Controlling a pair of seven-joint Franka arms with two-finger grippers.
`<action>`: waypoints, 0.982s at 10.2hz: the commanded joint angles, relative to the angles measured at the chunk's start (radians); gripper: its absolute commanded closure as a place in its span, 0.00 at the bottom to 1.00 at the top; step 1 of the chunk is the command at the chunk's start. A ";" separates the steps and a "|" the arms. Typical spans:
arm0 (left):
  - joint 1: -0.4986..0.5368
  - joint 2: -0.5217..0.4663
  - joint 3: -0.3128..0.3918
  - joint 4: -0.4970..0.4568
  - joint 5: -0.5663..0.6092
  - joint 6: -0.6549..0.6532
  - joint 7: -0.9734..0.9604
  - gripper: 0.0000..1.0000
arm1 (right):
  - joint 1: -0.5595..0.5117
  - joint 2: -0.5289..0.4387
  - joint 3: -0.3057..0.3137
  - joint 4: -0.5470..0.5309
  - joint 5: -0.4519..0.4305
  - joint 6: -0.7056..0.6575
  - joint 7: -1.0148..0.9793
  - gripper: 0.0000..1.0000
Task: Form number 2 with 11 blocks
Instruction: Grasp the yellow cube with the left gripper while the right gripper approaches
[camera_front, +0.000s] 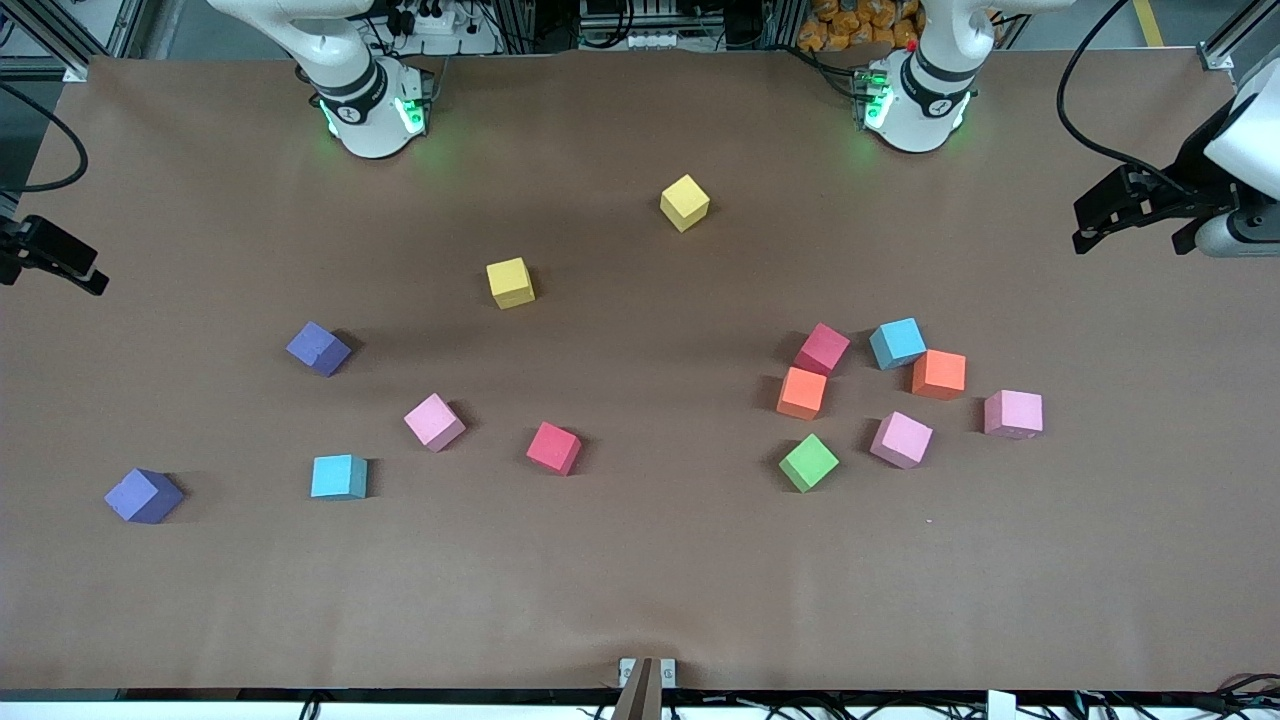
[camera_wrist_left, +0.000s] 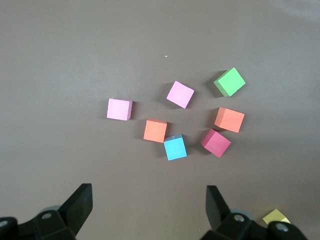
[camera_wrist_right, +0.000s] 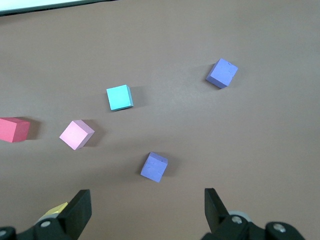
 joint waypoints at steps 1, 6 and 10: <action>-0.010 -0.011 0.014 0.001 -0.020 0.004 0.002 0.00 | 0.002 0.012 0.001 0.018 -0.001 -0.003 -0.004 0.00; -0.125 0.020 -0.041 -0.080 -0.020 0.035 -0.071 0.00 | -0.002 0.019 0.001 0.019 -0.001 -0.003 -0.010 0.00; -0.150 0.014 -0.280 -0.269 -0.024 0.130 -0.353 0.00 | -0.003 0.044 0.001 0.016 0.001 -0.002 -0.015 0.00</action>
